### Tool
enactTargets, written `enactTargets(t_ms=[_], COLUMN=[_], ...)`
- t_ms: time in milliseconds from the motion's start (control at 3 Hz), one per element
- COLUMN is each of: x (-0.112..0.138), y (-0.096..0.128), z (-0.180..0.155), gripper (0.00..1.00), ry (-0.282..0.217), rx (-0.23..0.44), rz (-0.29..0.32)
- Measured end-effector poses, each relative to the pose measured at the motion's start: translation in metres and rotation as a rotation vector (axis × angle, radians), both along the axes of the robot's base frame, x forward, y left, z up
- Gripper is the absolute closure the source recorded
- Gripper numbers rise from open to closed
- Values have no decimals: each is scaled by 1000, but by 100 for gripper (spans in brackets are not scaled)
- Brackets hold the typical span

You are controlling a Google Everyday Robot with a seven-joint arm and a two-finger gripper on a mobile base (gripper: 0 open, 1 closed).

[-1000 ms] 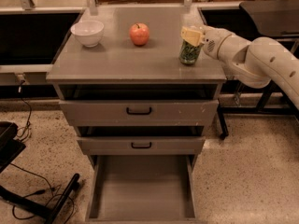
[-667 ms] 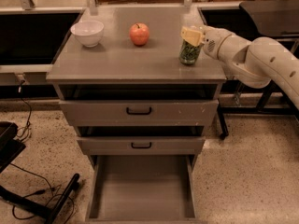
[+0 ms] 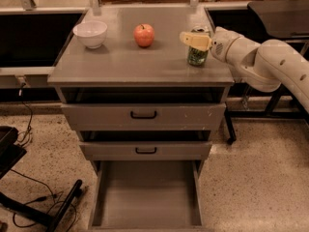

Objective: Pick green can from bottom drawer and place on counter

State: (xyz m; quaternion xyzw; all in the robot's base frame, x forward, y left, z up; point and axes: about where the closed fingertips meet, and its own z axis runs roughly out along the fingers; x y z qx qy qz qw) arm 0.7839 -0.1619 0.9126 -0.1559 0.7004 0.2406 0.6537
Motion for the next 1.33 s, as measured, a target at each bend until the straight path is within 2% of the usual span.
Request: enactTargets(t_ms=[333, 667, 1000, 1333], x=[-1, -10, -31, -69], y=[1, -41, -67, -84], z=[20, 67, 97, 100], gripper=[0, 0, 0, 0], ry=[-30, -132, -175, -136], rx=[64, 107, 33, -146], rz=[69, 133, 207, 267])
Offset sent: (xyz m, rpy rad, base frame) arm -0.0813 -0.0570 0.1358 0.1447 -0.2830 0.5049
